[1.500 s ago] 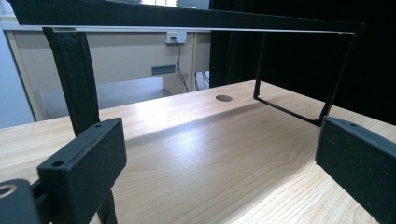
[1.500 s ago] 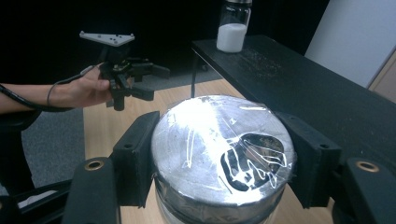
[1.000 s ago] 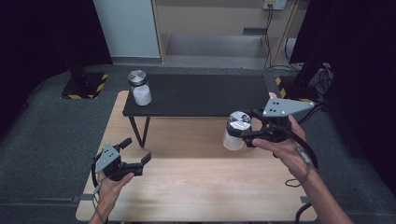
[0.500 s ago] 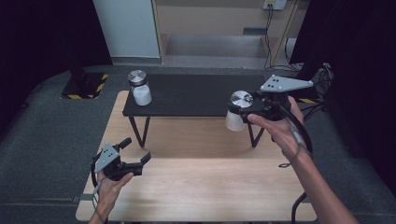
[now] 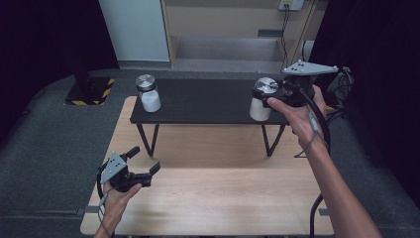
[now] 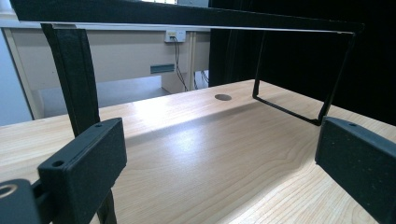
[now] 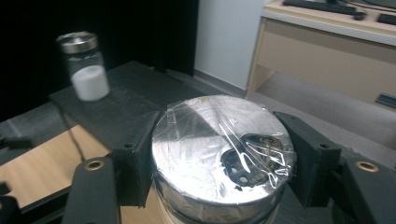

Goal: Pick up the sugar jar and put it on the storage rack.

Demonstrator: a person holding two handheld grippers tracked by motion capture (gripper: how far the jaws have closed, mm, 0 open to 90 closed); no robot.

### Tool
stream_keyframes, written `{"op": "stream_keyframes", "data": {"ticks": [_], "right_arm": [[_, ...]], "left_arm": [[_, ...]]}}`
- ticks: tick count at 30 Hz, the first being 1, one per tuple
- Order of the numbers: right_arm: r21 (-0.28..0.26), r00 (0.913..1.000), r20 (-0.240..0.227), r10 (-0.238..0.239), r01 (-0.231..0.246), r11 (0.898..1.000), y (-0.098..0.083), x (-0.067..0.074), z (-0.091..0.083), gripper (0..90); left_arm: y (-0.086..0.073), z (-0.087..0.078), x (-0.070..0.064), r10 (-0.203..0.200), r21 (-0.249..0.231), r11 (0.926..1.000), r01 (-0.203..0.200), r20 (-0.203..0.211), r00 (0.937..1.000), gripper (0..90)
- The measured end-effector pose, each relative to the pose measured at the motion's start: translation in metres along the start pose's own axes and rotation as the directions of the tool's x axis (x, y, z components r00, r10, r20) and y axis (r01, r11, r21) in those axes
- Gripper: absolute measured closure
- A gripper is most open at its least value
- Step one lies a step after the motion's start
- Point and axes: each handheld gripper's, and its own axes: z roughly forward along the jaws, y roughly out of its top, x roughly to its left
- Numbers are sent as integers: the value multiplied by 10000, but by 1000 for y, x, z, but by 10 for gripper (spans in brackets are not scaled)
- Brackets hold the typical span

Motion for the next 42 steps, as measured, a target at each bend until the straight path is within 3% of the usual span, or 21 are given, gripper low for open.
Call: {"op": "stream_keyframes", "data": {"ticks": [6,21,32,42], "right_arm": [[30,9970,723,292,-295,9996,5,-5,7,349],[-12,9877,1361,772,-778,9970,11,-23,31,349],[-141,9801,1767,904,-893,9959,33,-38,48,349],[204,9767,1899,999,-1056,9942,18,-44,68,349]], "left_arm": [[0,1,1,3,20,10000,-3,14,10000,12],[0,1,2,-8,45,10000,8,58,10000,12],[-1,2,3,-88,64,9999,87,50,9999,12],[-2,2,4,-119,47,9999,118,57,9999,12]]}}
